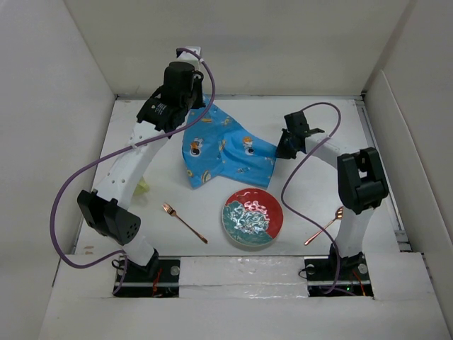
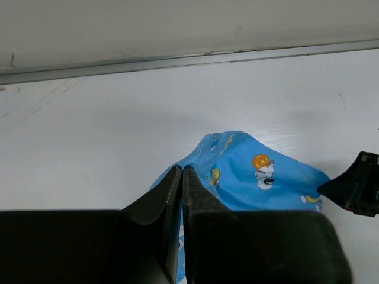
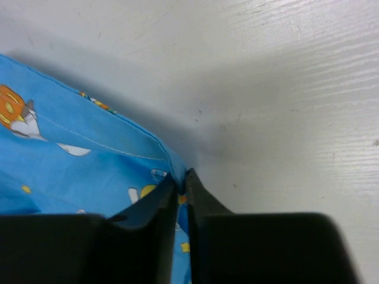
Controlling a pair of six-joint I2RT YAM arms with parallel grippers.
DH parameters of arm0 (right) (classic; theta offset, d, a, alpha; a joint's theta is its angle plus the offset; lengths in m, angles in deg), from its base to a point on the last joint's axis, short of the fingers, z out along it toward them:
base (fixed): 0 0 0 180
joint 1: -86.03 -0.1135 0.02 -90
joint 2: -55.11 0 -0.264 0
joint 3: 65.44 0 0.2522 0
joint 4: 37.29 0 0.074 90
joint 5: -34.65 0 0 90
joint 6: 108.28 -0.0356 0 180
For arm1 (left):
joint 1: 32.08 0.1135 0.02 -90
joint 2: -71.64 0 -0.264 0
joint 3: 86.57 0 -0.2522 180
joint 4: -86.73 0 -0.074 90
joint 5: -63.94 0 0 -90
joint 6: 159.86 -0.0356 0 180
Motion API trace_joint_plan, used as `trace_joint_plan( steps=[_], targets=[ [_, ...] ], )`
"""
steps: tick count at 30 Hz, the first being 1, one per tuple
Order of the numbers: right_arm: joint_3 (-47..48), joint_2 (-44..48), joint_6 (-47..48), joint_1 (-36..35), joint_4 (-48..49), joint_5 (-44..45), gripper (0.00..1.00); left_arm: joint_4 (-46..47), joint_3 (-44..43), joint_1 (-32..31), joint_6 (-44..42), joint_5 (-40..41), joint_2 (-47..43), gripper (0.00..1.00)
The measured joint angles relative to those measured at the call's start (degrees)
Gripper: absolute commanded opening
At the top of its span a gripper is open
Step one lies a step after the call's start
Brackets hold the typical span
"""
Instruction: Set the dinner table for one person
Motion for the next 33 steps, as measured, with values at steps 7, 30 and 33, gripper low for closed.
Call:
trace_joint_plan(
  steps=[7, 30, 33],
  targets=[
    [-0.1, 1.7, 1.1, -0.1, -1.0, 3.2, 0.0, -0.1, -0.1, 0.0, 0.0, 0.8, 0.0, 0.0],
    [24.4, 52.2, 8.8, -10.1, -15.8, 18.3, 0.0, 12.5, 8.2, 0.0, 2.0, 10.6, -35.1, 0.0],
    [26.8, 52.7, 9.0, -9.9, -16.6, 18.6, 0.0, 15.5, 10.6, 0.0, 1.9, 11.4, -38.2, 0.0]
  ],
)
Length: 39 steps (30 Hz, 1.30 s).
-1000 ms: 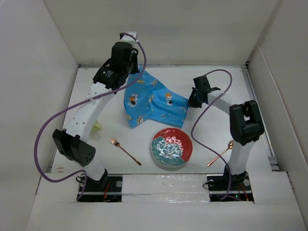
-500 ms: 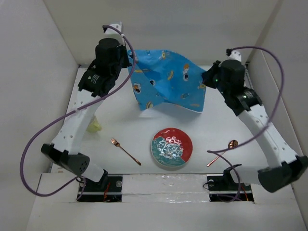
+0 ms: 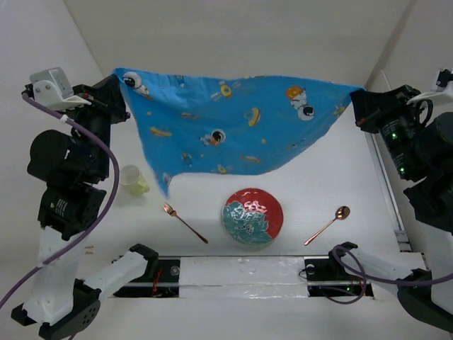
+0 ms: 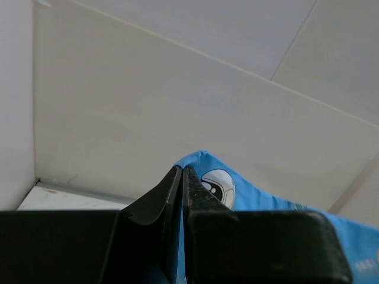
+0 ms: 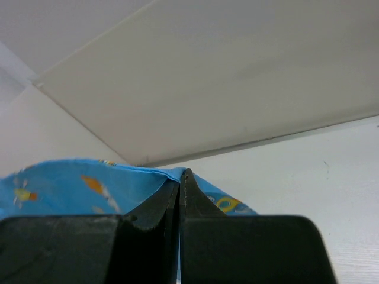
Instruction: Set the dinner table for one person
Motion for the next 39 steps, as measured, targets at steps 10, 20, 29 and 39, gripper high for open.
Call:
trace_joint_plan(
  steps=[10, 20, 29, 39],
  targets=[
    [-13.9, -9.2, -0.9, 12.6, 5.9, -6.7, 0.0, 4.0, 17.0, 0.0, 0.7, 1.0, 9.8, 0.0],
    [-16.3, -43.2, -4.0, 21.4, 14.9, -15.6, 0.0, 4.9, 12.9, 7.7, 2.5, -4.4, 45.9, 0.0],
    [2.9, -68.0, -5.0, 22.7, 12.4, -18.6, 0.0, 1.6, -9.2, 9.0, 1.4, -4.0, 69.7, 0.0],
    [14.5, -75.1, -4.7, 22.7, 7.1, -19.4, 0.39, -2.8, -15.9, 10.2, 1.6, -2.0, 73.6, 0.59]
  ],
)
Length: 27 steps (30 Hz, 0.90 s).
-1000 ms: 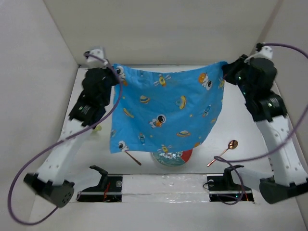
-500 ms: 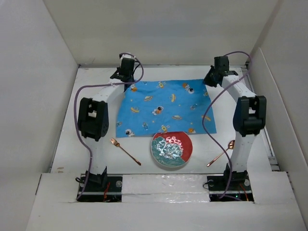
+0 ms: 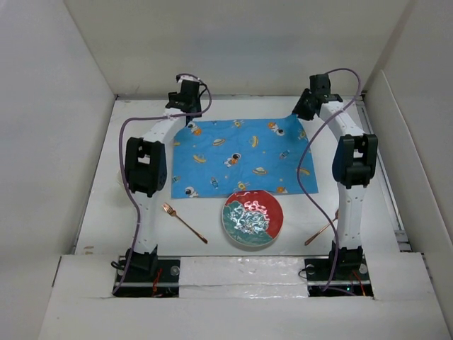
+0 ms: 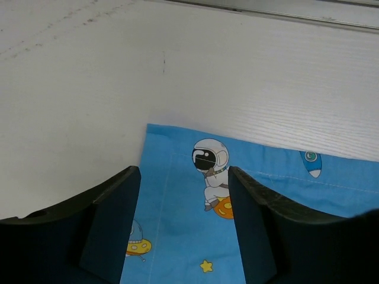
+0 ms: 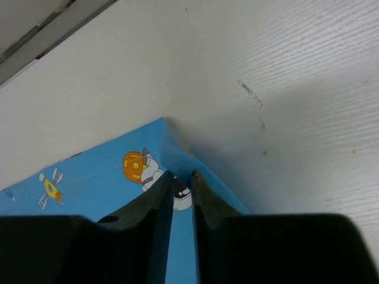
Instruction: Set the dinner table for one person
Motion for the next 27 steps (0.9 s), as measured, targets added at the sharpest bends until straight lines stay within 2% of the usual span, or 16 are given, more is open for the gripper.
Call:
trace_joint_plan(
  steps=[3, 5, 6, 8, 9, 12, 13, 15, 16, 17, 20, 21, 22, 23, 25, 27],
  targets=[
    [1.7, 0.1, 0.2, 0.0, -0.4, -1.1, 0.55, -1.6, 0.0, 0.2, 0.3, 0.2, -0.8, 0.63],
    [1.8, 0.7, 0.3, 0.0, -0.8, -1.8, 0.55, -2.5, 0.8, 0.2, 0.7, -0.3, -2.5, 0.6],
    [1.4, 1.5, 0.3, 0.0, -1.2, -2.1, 0.44, -2.5, 2.1, 0.2, 0.9, -0.9, -4.1, 0.57],
    [-1.8, 4.8, 0.6, 0.1, -0.8, -2.7, 0.1, -2.5, 6.5, 0.0, 1.5, -3.3, -8.8, 0.52],
    [-6.0, 8.2, 0.3, 0.1, 0.1, -3.1, 0.0, -2.3, 9.9, -0.2, 2.0, -4.8, -12.4, 0.49],
    [-22.3, 21.9, -0.9, -0.1, 3.4, -5.6, 0.0, -1.4, 19.1, -2.4, 3.8, -9.8, -22.1, 0.35],
    [-29.1, 27.8, -1.1, -0.1, 5.0, -6.7, 0.0, -1.1, 22.1, -3.6, 4.7, -12.2, -25.3, 0.24],
    [-39.3, 37.2, -1.7, -0.8, 6.8, -8.2, 0.0, 0.6, 28.4, -5.9, 6.6, -17.2, -30.5, 0.15],
    [-44.4, 41.4, -2.1, -1.6, 8.0, -8.9, 0.0, 0.9, 30.6, -6.9, 7.2, -19.5, -32.2, 0.05],
    [-48.2, 44.7, -2.3, -2.4, 7.8, -9.6, 0.02, 1.0, 33.9, -8.0, 8.1, -22.8, -34.2, 0.05],
    [-60.1, 53.2, -3.5, -5.9, 9.3, -12.1, 0.19, 2.1, 41.9, -8.4, 9.9, -29.7, -37.7, 0.02],
    [-63.7, 55.6, -3.9, -7.2, 8.9, -12.8, 0.19, 1.8, 44.7, -8.3, 10.2, -31.4, -38.9, 0.02],
    [-67.0, 57.5, -4.2, -8.4, 8.4, -13.4, 0.18, 0.9, 46.9, -8.4, 10.4, -32.8, -39.9, 0.02],
    [-69.8, 59.1, -4.4, -9.6, 7.8, -13.9, 0.1, 0.1, 48.8, -8.4, 10.4, -33.8, -40.8, 0.02],
    [-73.8, 61.2, -5.3, -12.0, 6.5, -14.5, 0.01, -1.3, 51.4, -9.4, 10.3, -35.6, -42.1, 0.03],
    [-76.6, 61.8, -6.5, -13.7, 6.2, -14.5, 0.0, -2.0, 53.1, -11.4, 10.2, -37.2, -43.2, 0.04]
  ],
)
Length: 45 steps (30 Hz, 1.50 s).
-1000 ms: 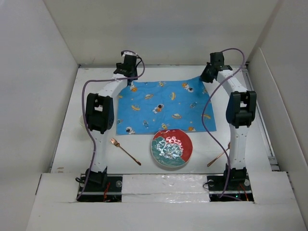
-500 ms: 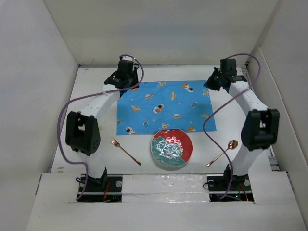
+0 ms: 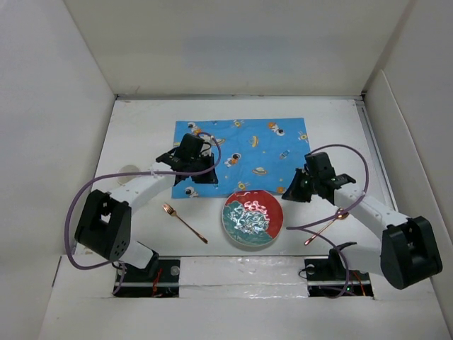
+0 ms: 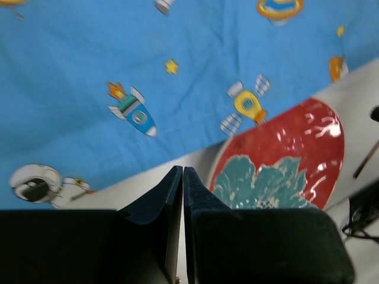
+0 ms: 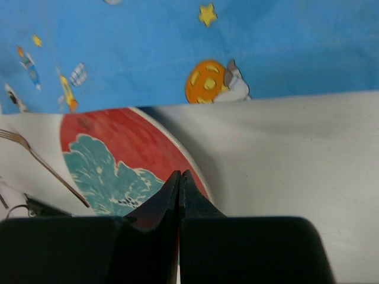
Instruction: Set the dinner table for one person
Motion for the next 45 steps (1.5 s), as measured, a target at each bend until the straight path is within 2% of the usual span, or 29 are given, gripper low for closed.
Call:
trace_joint_plan(
  steps=[4, 10, 16, 25, 28, 29, 32, 33, 36, 39, 41, 43, 45],
  targets=[
    [-2.4, -1.4, -1.9, -3.0, 0.2, 0.6, 0.0, 0.2, 3.2, -2.5, 0.0, -2.1, -1.2, 0.05],
    [-0.2, -8.1, -2.8, -6.9, 3.1, 4.3, 0.0, 0.9, 7.1, -2.3, -0.3, -1.6, -1.0, 0.05],
    [2.2, -11.6, -2.8, -11.7, 7.3, 6.8, 0.0, 2.4, 7.5, -2.4, -1.0, 0.0, 0.9, 0.04],
    [3.3, -11.7, -3.0, -20.8, 6.1, 9.3, 0.0, 3.1, 7.6, -3.8, -1.6, 2.9, 3.0, 0.05],
    [3.3, -9.8, -3.1, -22.3, 1.9, 9.8, 0.15, 3.0, 7.4, -3.8, -1.8, 3.7, 3.0, 0.05],
    [3.3, -8.9, -3.0, -22.3, 0.3, 9.9, 0.29, 2.5, 7.0, -3.8, -1.8, 3.8, 3.0, 0.06],
    [4.4, -5.6, -2.3, -20.1, -3.8, 10.4, 0.52, 0.9, 4.1, -3.8, -2.0, 4.3, 3.0, 0.07],
    [4.8, -4.6, -2.2, -19.3, -4.5, 10.4, 0.56, 0.5, 2.5, -3.8, -2.0, 4.6, 3.0, 0.07],
    [4.9, -1.1, -0.9, -17.4, -5.4, 9.0, 0.63, 0.2, -2.2, -3.8, -2.2, 5.4, 2.9, 0.09],
    [1.3, 1.4, 0.4, -17.4, -4.1, 3.8, 0.63, 0.0, -5.6, -3.8, -2.2, 5.7, 1.9, 0.13],
    [-2.3, 1.5, 1.1, -17.4, -3.1, -0.4, 0.63, 0.0, -6.9, -3.8, -2.2, 5.8, 0.6, 0.2],
    [-5.6, 0.1, 2.1, -17.3, -2.5, -4.5, 0.63, -0.1, -8.2, -3.8, -2.1, 5.8, -0.9, 0.27],
    [-7.6, -2.8, 2.8, -17.3, -1.5, -8.7, 0.62, -0.5, -10.1, -3.8, -2.1, 5.9, -2.3, 0.3]
  ],
)
